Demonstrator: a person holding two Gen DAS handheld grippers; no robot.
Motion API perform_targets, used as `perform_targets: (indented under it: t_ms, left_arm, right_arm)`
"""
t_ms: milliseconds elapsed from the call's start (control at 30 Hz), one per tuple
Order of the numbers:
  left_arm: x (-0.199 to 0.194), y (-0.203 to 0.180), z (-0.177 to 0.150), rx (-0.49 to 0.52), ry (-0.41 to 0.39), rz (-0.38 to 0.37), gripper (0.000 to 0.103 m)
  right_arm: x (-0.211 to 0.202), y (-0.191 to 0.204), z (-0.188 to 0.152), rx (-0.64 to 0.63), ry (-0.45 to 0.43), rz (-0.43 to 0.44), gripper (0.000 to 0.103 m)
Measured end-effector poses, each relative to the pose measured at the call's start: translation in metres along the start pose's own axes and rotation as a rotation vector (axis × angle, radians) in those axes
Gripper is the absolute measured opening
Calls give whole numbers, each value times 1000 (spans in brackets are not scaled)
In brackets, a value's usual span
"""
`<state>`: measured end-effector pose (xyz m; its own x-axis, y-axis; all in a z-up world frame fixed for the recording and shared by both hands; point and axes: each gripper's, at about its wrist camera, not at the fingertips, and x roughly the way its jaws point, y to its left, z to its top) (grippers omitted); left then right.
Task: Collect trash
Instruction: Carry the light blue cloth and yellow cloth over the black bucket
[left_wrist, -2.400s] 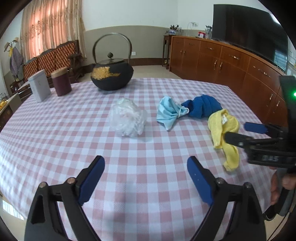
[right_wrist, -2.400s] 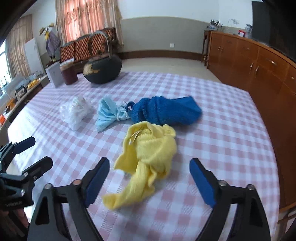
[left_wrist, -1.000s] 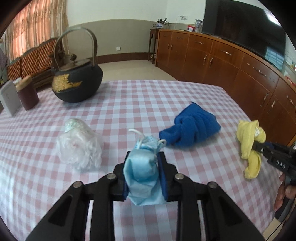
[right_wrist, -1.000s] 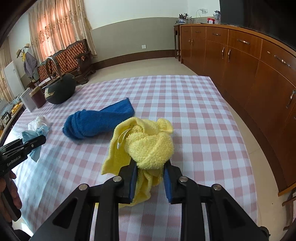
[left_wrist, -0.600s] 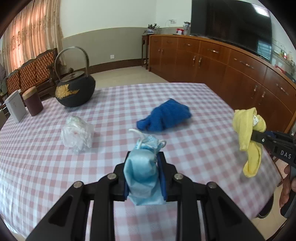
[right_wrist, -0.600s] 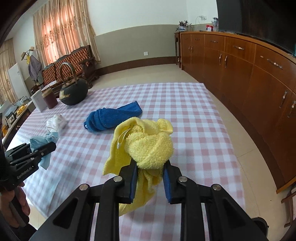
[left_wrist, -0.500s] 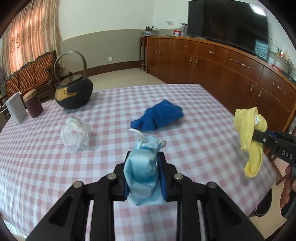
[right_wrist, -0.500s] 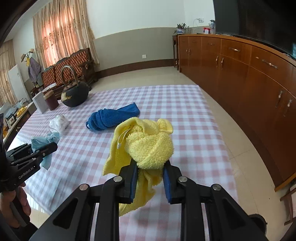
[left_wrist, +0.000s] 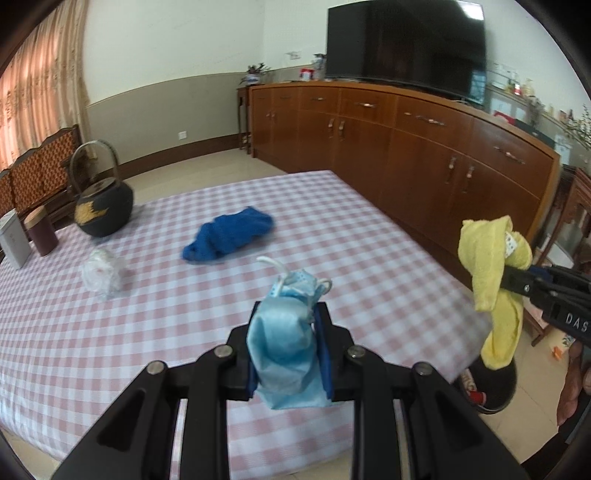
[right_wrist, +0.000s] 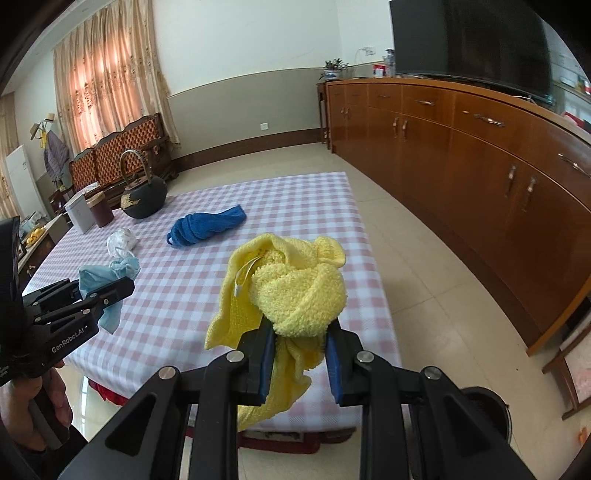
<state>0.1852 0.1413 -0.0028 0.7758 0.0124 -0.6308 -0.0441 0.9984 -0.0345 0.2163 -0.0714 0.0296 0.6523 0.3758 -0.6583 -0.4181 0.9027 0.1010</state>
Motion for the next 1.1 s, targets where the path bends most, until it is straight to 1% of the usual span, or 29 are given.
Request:
perform_targets:
  t_ms: [233, 433, 633, 833, 1100]
  left_arm:
    - [-6, -40, 3, 52, -15, -65, 27]
    - [-2, -75, 2, 90, -14, -123, 27]
    - [2, -108, 2, 129, -9, -170, 27]
    - [4, -129, 2, 158, -4, -205, 27]
    - [9, -166, -2, 204, 13, -256, 27]
  right_arm:
    - [-35, -27, -11, 47, -29, -52, 26]
    - [-57, -51, -22, 81, -42, -98, 26]
    - [-73, -76, -33, 119, -45, -147, 26]
    - [-89, -103, -45, 155, -48, -187, 26]
    - [-102, -133, -64, 188, -41, -223, 26]
